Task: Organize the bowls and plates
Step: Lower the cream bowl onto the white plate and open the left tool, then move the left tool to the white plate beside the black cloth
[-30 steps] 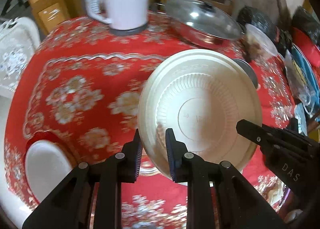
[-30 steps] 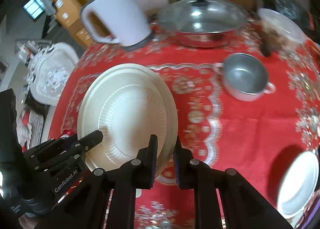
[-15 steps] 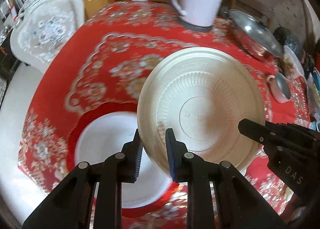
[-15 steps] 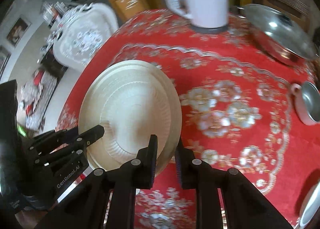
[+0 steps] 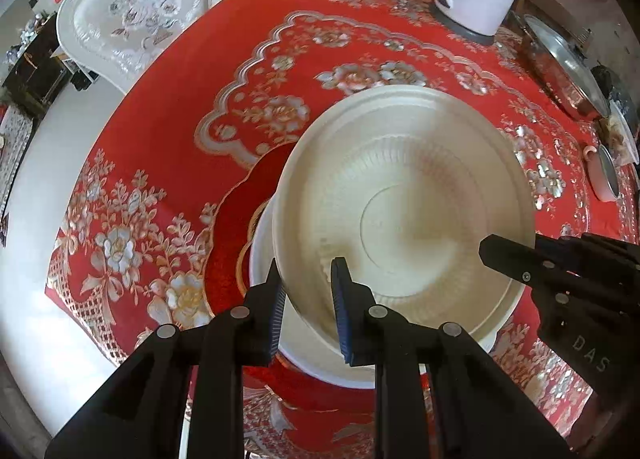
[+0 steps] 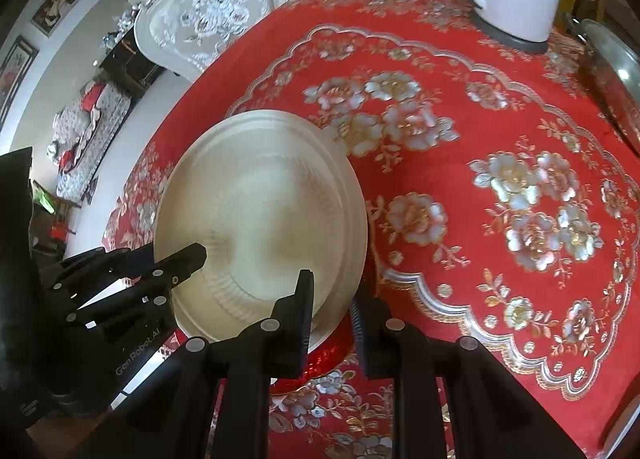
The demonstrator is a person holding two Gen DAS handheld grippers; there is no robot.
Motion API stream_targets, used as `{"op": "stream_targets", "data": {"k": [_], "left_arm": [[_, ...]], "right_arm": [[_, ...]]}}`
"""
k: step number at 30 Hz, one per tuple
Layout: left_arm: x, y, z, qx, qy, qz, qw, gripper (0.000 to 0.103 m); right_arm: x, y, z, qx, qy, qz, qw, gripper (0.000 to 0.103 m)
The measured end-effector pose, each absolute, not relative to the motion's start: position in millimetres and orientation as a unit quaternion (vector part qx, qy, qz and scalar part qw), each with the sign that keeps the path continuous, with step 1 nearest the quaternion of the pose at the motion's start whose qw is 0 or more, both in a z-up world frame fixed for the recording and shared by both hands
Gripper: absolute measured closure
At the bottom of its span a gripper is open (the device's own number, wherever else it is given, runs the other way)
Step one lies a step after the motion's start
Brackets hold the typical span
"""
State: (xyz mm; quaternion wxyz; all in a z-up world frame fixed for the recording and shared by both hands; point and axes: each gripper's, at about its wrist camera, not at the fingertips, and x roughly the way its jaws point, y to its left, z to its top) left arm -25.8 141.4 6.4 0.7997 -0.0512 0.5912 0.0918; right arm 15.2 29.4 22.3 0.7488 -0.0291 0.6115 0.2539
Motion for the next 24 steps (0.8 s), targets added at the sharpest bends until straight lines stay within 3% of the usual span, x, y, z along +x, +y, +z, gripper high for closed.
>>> {"op": "stream_targets", "data": {"k": [4,11,12,15,24], "left_arm": [[-30,148,1,-0.055,0.597,0.094,0.795,0.083],[-33,152,1,-0.065,0.595,0.092,0.795,0.082],[-33,152,2,-0.063,0.595,0.095,0.795,0.079],[-33,152,8,-0.056,0.592,0.105,0.797,0.052],[-17,138,50,-0.040,0.543,0.103,0.832,0.044]], "right_arm": [[11,40,17,-0.044,0.620,0.258,0.740,0.081],[13,40,17,-0.019,0.628,0.273,0.729,0.067],[13,40,18,-0.022,0.628,0.273,0.728,0.066],[12,38,21,-0.022,0.628,0.274,0.728,0.066],[18,9,53,0.000,0.599,0.260,0.758,0.061]]}}
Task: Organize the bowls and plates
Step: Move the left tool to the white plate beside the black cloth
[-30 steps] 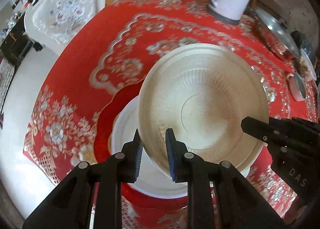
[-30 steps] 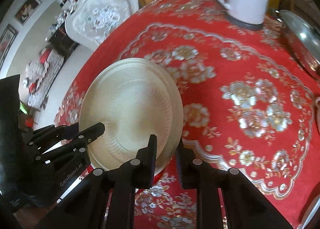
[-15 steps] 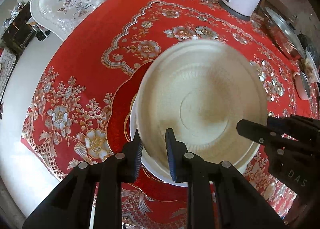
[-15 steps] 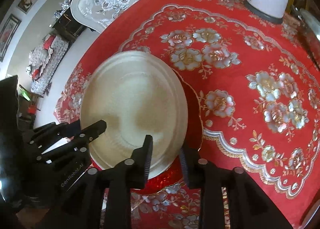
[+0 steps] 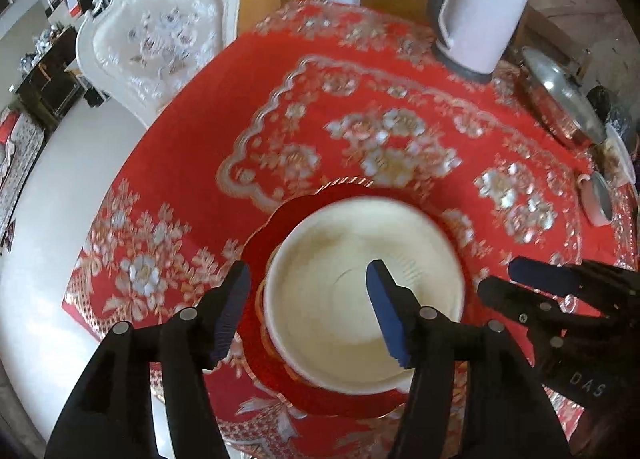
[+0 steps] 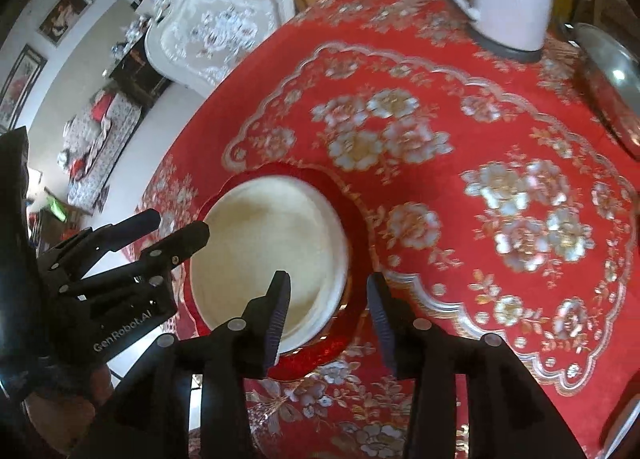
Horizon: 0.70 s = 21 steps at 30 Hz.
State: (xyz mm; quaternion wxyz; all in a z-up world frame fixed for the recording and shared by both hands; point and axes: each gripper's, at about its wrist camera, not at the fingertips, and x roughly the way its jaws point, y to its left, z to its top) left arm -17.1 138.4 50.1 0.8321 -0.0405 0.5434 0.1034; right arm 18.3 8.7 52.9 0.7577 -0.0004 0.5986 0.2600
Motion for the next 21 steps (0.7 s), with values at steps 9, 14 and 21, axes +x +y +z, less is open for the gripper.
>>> {"op": "stream_targets", "data": {"k": [9,14,21], "left_arm": [[18,59,72,-0.004,0.522,0.031,0.852,0.044],[30,-2,76,0.023,0.517,-0.025,0.856,0.044],[34,-87,73,0.062,0.511,-0.091,0.852,0.044]], "right_arm": [[26,-83,65,0.068,0.584,0.175,0.789,0.058],[18,-142,69,0.101,0.578,0.123,0.801,0.057],[-8,-235,68,0.150,0.567,0.043,0.809,0.056]]}}
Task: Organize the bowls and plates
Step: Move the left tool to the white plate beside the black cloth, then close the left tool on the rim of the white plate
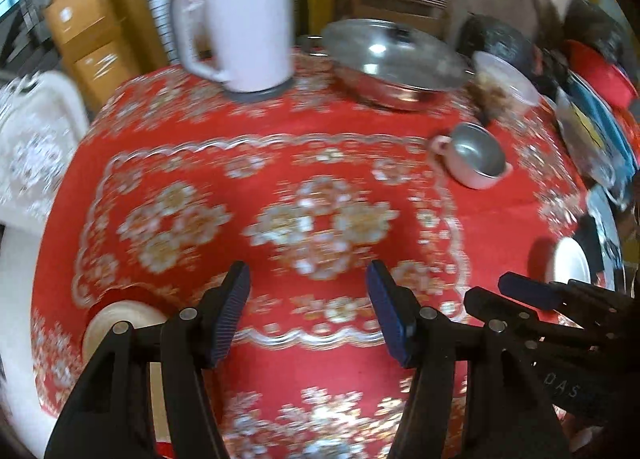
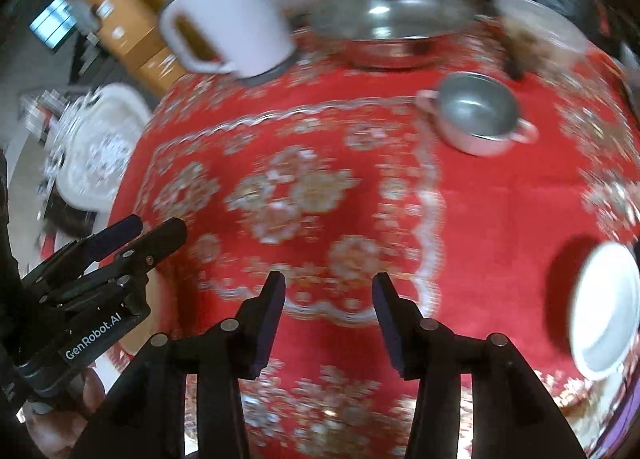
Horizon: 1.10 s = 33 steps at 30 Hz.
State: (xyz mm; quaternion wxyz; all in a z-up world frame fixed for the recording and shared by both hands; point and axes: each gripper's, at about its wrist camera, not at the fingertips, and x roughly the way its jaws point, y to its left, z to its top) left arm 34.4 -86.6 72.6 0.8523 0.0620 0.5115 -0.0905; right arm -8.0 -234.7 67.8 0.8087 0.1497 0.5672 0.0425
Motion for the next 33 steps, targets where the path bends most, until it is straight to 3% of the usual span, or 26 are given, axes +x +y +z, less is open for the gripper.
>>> {"op": "stream_targets", "data": {"k": [20,33], "left_arm": [[9,-273,44,0.112,0.530,-0.211,0.814,0.044],[-14,-352,20,0.130,0.547,-0.258,0.785,0.044]], "right_arm": [[-103,-447,62,0.236,0.536,-0.131,0.800,0.050],[-136,-520,20,0.285,0.545,-0.183,0.767,0.050]]}}
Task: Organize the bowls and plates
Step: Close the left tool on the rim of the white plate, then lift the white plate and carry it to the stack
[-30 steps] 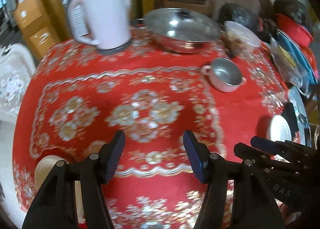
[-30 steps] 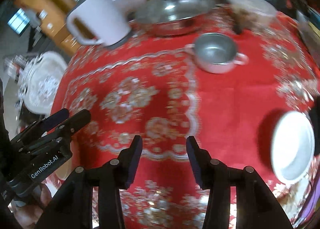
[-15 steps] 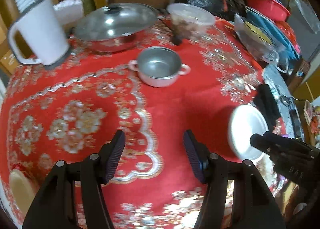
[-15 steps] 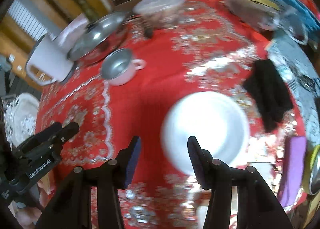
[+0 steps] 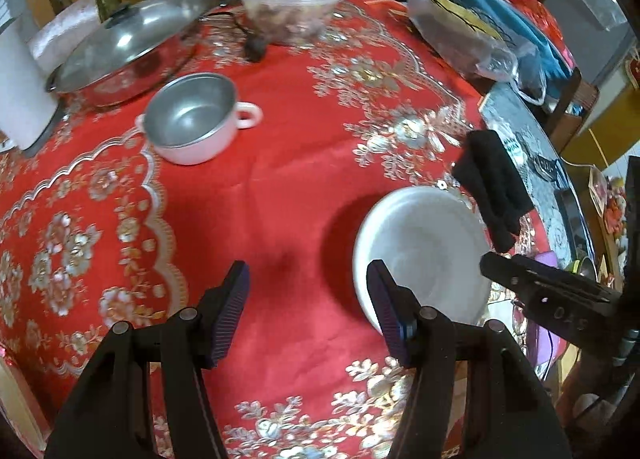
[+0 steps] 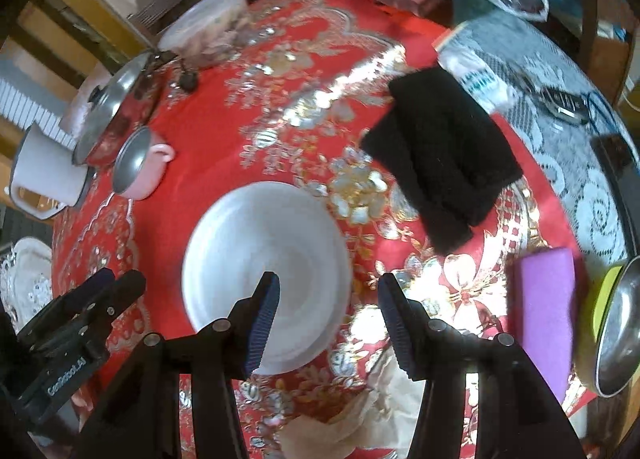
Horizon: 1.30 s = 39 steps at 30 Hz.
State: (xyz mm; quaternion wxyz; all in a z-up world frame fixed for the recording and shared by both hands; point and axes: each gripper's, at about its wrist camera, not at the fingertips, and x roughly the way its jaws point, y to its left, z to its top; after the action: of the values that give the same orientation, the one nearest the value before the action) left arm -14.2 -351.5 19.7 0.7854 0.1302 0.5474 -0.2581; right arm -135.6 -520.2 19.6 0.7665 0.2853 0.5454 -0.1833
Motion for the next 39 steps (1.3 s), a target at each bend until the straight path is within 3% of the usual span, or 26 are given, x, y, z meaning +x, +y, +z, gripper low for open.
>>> {"op": "stream_targets", "data": {"k": [12,13,17,18,19,24,39], "left_arm": [[-15,-379,-16,0.130,0.587,-0.269,0.752,0.044],[-15,-380,-19,0.130,0.591,-0.269,0.750,0.044],[-15,-385,-34,0.140,0.599,-0.267,0.742,0.044],[-15,-385,-36,0.142,0.600,-0.266,0.741,0.055],[-15,-387,-39,0.149,0.601,-0.267,0.739,0.075],[-18,-388,-45,0.158,0.603,-0.279,0.731,0.088],[4,-317,-6,0.126,0.582,-0.234,0.769,0.088]], "right_arm": [[-131,-527,-5,0.296,0.556,-0.169,0.758,0.051],[-130,-527,-7,0.295,0.556,-0.167,0.759,0.053],[-128,-525,-11,0.292,0.559,-0.161,0.760,0.084],[-126,-524,-12,0.288,0.562,-0.159,0.759,0.089],[-126,-523,-12,0.284,0.563,-0.157,0.760,0.091],[-120,-514,-7,0.264,0.563,-0.148,0.769,0.093],[-80,-448,29,0.229,0.555,-0.086,0.795,0.092]]}}
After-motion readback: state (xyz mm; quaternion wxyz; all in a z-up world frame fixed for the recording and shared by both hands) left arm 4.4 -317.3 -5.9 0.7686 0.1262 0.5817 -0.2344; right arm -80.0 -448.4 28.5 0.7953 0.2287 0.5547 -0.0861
